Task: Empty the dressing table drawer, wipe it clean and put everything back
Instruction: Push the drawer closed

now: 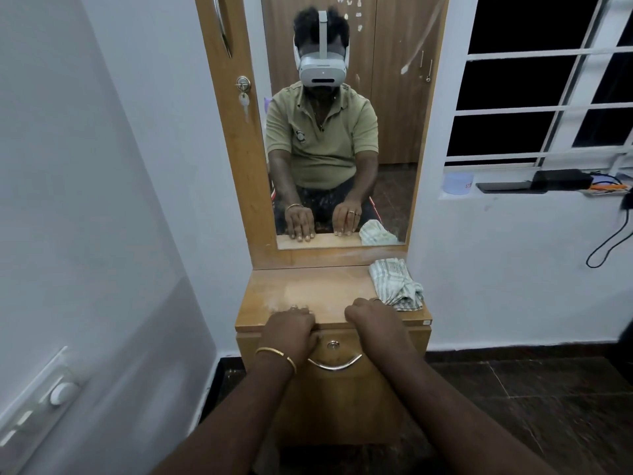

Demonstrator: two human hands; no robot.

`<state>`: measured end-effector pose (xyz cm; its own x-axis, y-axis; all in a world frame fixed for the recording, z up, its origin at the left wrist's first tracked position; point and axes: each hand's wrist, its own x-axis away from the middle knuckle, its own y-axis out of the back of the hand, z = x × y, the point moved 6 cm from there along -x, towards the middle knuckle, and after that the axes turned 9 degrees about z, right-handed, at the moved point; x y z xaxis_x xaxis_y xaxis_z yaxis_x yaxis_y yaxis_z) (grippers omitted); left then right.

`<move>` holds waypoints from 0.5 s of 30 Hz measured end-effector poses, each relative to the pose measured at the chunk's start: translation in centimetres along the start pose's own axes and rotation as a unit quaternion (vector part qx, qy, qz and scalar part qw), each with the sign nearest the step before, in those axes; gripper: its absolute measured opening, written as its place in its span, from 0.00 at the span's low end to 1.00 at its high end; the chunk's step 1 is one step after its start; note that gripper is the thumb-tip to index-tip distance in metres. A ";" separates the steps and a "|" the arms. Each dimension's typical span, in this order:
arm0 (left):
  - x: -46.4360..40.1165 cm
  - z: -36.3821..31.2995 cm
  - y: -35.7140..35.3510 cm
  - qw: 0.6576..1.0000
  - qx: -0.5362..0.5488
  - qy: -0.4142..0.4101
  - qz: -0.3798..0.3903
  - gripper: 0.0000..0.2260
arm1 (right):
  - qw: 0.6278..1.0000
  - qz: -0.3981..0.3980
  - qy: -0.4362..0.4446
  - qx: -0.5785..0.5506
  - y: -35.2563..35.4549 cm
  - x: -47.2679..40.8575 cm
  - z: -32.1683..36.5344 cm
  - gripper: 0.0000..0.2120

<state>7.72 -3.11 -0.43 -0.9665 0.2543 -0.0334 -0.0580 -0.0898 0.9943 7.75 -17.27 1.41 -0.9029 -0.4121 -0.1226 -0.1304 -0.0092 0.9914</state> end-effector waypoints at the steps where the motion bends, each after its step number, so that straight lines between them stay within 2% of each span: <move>1: 0.1 -0.1 -0.1 1.000 -0.001 0.002 -0.013 0.11 | 1.000 -0.004 -0.009 0.006 0.0 0.1 0.2 0.16; 3: 0.3 -0.3 -0.3 0.999 -0.004 0.005 -0.031 0.09 | 1.000 -0.019 -0.024 0.007 0.1 0.4 0.2 0.19; 5: 0.3 -0.1 -0.4 0.999 -0.020 0.020 -0.015 0.06 | 0.999 -0.024 -0.028 -0.001 -0.3 0.6 0.2 0.20; 11: 0.1 0.1 -1.2 0.998 -0.021 0.035 -0.047 0.08 | 0.999 -0.027 -0.037 0.000 -1.0 0.8 0.0 0.19; 15: 0.2 0.2 -1.3 0.997 -0.016 0.043 -0.057 0.15 | 0.999 -0.033 -0.041 -0.008 -1.4 0.7 -0.5 0.18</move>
<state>7.70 -2.78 -1.69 -0.9710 0.1812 -0.1560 -0.1753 -0.0955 0.9799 7.49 -17.96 -0.08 -0.9231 -0.3342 -0.1901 -0.1844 -0.0492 0.9816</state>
